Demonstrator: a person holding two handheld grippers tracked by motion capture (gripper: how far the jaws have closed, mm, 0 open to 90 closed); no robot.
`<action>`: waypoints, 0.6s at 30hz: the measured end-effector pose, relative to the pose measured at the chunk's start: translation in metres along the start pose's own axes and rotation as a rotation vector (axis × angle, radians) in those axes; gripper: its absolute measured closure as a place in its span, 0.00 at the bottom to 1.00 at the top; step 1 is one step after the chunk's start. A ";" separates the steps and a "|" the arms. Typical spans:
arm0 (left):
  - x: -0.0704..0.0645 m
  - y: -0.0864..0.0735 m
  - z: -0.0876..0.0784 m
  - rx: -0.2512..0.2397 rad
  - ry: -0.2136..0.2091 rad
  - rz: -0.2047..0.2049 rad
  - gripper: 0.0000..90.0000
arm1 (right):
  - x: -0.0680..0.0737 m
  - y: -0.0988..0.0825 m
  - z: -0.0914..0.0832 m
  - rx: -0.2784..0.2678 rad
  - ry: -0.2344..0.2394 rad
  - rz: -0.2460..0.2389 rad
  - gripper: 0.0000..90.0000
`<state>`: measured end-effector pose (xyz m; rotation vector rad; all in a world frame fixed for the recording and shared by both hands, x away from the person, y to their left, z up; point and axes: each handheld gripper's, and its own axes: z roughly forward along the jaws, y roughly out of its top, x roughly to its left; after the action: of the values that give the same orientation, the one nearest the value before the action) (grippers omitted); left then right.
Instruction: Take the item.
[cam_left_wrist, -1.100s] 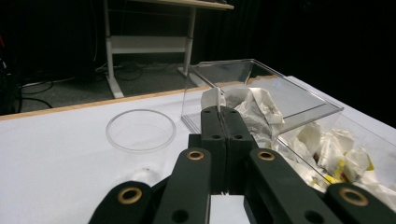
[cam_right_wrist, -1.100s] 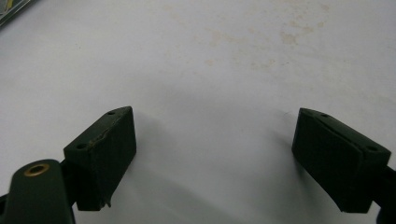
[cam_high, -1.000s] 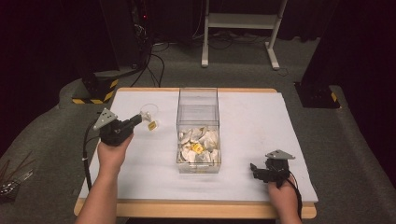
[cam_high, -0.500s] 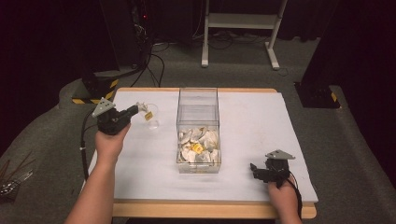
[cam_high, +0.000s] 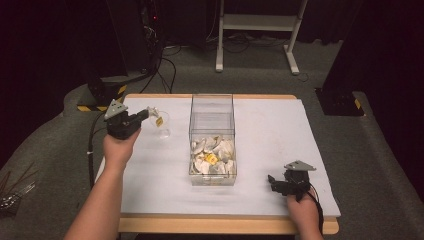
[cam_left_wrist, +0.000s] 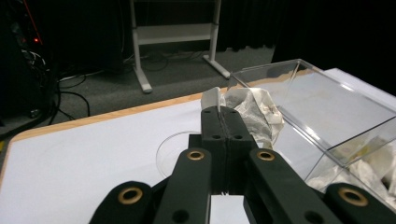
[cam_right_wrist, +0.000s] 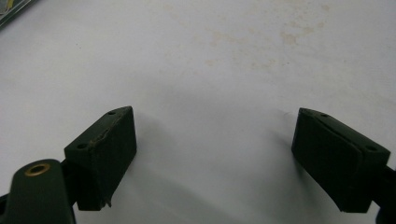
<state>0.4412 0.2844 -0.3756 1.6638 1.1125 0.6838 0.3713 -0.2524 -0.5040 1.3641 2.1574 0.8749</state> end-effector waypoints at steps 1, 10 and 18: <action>0.000 0.001 0.000 -0.002 0.002 0.001 1.00 | 0.000 0.000 0.000 0.000 0.000 0.000 0.15; 0.000 0.012 0.009 0.030 0.047 0.060 1.00 | 0.000 0.000 0.000 0.000 0.000 0.000 0.15; 0.006 0.014 0.023 0.093 0.097 0.096 1.00 | 0.000 0.000 0.000 0.000 0.000 0.000 0.15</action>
<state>0.4680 0.2789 -0.3708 1.7879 1.1539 0.7913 0.3712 -0.2524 -0.5040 1.3635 2.1574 0.8754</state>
